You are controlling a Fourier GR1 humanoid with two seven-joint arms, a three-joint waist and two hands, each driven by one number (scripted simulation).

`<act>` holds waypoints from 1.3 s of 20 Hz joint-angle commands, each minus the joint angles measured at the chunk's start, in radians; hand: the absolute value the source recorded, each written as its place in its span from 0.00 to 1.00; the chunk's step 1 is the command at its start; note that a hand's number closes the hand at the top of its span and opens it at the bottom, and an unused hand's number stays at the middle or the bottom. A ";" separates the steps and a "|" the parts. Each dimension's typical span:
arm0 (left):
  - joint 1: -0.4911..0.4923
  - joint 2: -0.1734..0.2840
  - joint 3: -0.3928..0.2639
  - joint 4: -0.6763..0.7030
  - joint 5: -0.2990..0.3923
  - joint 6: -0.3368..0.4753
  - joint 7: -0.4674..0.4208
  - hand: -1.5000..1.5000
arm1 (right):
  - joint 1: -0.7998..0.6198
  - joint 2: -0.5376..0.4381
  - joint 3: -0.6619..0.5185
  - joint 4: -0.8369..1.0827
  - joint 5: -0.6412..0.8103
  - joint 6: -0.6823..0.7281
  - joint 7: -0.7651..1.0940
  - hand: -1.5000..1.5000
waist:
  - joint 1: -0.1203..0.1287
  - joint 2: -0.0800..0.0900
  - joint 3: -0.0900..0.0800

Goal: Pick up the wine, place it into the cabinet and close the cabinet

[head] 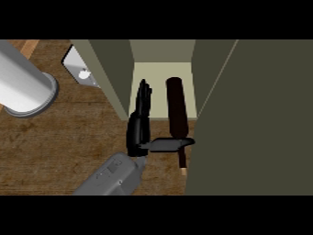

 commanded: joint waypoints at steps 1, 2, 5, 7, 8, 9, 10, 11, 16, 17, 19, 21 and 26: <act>0.124 0.036 -0.081 -0.265 -0.059 0.108 0.077 0.00 | 0.033 -0.026 -0.045 -0.088 -0.068 0.013 0.040 0.00 | 0.010 -0.002 0.001; 0.115 0.039 -0.073 -0.286 -0.066 0.104 0.105 0.00 | 0.003 -0.017 -0.015 -0.097 -0.048 0.000 0.066 0.00 | 0.007 -0.001 0.000; 0.195 0.043 -0.078 -0.352 -0.112 0.136 0.106 0.00 | 0.009 -0.004 -0.013 -0.066 -0.039 0.000 0.021 0.00 | 0.004 0.002 0.000; 0.225 0.094 -0.100 -0.457 -0.139 0.189 0.158 0.00 | 0.038 -0.003 -0.006 -0.122 -0.025 -0.009 0.049 0.00 | 0.003 0.000 0.000; 0.308 0.075 -0.168 -0.497 -0.173 0.234 0.128 0.00 | 0.026 -0.015 -0.054 -0.056 -0.059 0.012 0.000 0.00 | 0.007 0.000 0.001; 0.280 0.107 -0.120 -0.515 -0.174 0.226 0.169 0.00 | -0.041 -0.001 -0.024 -0.065 -0.037 -0.024 0.062 0.00 | 0.006 0.002 0.000; 0.324 0.120 -0.102 -0.488 -0.165 0.156 0.122 0.00 | -0.076 0.014 0.075 -0.088 0.064 -0.057 0.132 0.00 | 0.006 0.002 -0.001; 0.337 0.081 -0.147 -0.542 -0.202 0.229 0.157 0.00 | 0.036 -0.008 -0.009 -0.051 -0.055 0.020 -0.001 0.00 | 0.002 0.002 0.000; 0.409 0.216 -0.140 -0.764 -0.204 0.185 0.245 0.00 | 0.034 -0.028 -0.061 -0.042 -0.120 0.049 -0.003 0.00 | 0.002 0.003 0.001; 0.462 0.254 -0.171 -0.784 -0.223 0.160 0.207 0.00 | 0.000 -0.020 -0.033 -0.068 -0.107 0.025 0.066 0.00 | 0.004 0.002 0.000; 0.474 0.279 -0.135 -0.773 -0.203 0.111 0.192 0.00 | -0.003 -0.025 -0.042 -0.055 -0.165 0.046 0.088 0.00 | 0.003 0.003 0.000; 0.489 0.260 -0.166 -0.801 -0.208 0.107 0.196 0.00 | 0.003 -0.039 -0.044 -0.102 -0.200 0.060 0.133 1.00 | 0.001 0.002 0.000; 0.596 0.422 -0.159 -0.961 -0.210 0.029 0.212 0.00 | 0.020 -0.064 -0.054 -0.038 -0.205 0.124 0.102 1.00 | 0.007 0.003 0.000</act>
